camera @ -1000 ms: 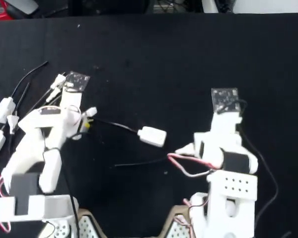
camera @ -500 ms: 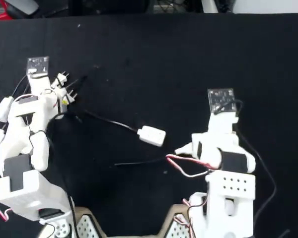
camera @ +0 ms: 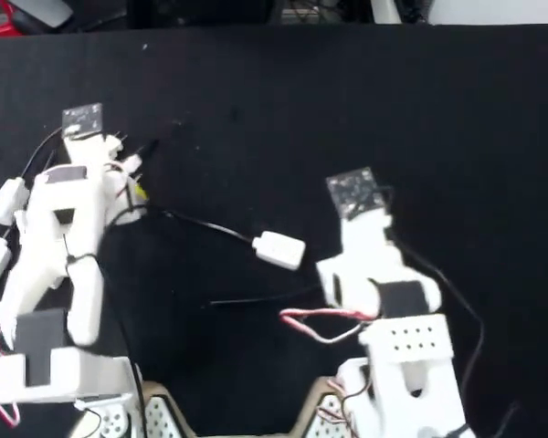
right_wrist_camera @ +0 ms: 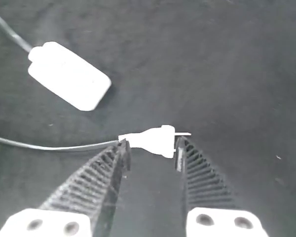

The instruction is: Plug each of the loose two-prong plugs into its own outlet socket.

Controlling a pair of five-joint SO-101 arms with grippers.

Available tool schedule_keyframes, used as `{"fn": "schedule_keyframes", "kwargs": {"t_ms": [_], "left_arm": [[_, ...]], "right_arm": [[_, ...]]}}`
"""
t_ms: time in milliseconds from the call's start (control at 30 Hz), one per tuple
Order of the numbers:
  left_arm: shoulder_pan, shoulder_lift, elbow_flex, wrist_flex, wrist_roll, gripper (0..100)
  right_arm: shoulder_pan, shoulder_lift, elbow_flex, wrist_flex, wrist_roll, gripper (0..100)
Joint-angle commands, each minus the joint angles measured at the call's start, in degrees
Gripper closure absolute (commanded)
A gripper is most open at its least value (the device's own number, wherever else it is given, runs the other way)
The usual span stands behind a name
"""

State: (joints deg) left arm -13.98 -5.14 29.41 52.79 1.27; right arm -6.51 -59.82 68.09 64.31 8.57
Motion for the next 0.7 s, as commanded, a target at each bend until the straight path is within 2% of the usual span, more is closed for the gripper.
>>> {"fn": "schedule_keyframes", "kwargs": {"t_ms": [0,200,333,467,667], "left_arm": [[5.3,-6.6,4.4,-2.3,5.8,80],[6.4,-7.8,15.8,-12.8,13.3,80],[6.0,-7.8,15.1,-13.6,13.3,80],[6.3,-7.8,15.1,-13.9,13.4,80],[6.0,-7.8,14.9,-13.9,13.3,80]], "right_arm": [[-2.6,5.9,-1.8,-1.8,-3.3,85.0],[-0.8,25.2,-8.9,-3.7,-13.6,82.5],[0.8,38.1,-18.4,2.6,-22.0,78.7],[2.0,50.0,-24.2,4.7,-23.4,80.2],[2.1,62.3,-32.8,4.7,-29.4,84.2]]}}
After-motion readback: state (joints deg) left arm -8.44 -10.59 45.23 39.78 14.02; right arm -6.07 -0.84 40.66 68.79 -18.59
